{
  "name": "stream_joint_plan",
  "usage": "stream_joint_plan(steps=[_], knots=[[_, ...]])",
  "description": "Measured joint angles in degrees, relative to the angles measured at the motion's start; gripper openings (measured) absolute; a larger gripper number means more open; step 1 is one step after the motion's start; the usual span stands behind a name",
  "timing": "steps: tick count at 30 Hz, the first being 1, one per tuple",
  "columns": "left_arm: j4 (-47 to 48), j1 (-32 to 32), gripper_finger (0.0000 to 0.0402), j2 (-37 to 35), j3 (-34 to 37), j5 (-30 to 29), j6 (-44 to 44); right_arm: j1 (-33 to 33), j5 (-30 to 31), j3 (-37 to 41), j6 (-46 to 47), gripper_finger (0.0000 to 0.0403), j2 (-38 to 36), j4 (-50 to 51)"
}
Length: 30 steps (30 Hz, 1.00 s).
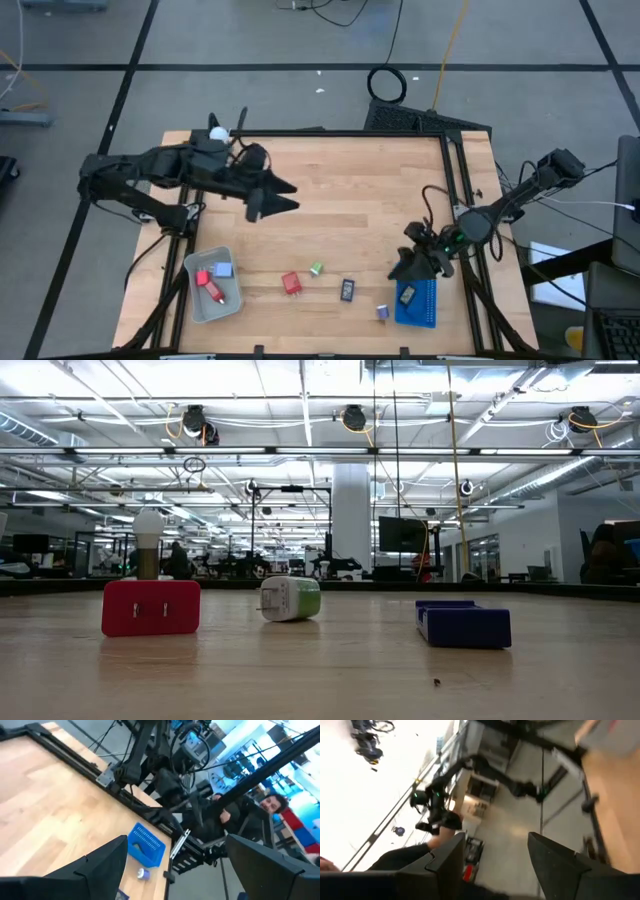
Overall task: Pick & Place Office items
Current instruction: Put the red power adapter into the gray bin
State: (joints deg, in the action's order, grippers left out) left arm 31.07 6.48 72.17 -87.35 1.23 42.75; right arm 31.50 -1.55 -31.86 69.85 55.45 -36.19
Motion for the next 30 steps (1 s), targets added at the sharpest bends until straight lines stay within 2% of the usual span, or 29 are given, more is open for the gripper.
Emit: stream_joint_plan(steps=[7, 10, 13, 16, 19, 25, 30], knots=[[15.6, 4.5, 0.0337, -2.4, 0.1, -3.3, 4.1, -8.5, 1.0, -2.0, -6.7, 0.021, -0.1, 0.0], [22.4, 6.3, 0.0337, -2.4, 0.1, -4.9, 3.7, -12.6, 5.9, -2.2, -9.4, 0.021, -0.1, -1.3], [30.6, 7.7, 0.0337, -2.6, 0.1, -4.7, 1.6, -16.4, 13.4, -2.2, -11.5, 0.021, -0.1, -4.5], [38.5, 8.5, 0.0337, -2.4, 0.1, -4.7, -2.8, -19.4, 20.0, -2.2, -14.2, 0.021, -0.1, -7.9], [44.4, 8.6, 0.0337, -2.0, 0.1, -5.8, -7.1, -21.8, 23.5, -2.2, -16.7, 0.021, -0.1, -10.8], [50.3, 8.7, 0.0337, -2.0, 0.1, -7.3, -14.9, -25.1, 28.3, -2.2, -17.6, 0.021, -0.1, -11.0], [50.6, 8.7, 0.0337, -1.5, 0.1, -7.9, -18.3, -26.5, 28.9, -2.2, -17.6, 0.021, 0.0, -10.7]])
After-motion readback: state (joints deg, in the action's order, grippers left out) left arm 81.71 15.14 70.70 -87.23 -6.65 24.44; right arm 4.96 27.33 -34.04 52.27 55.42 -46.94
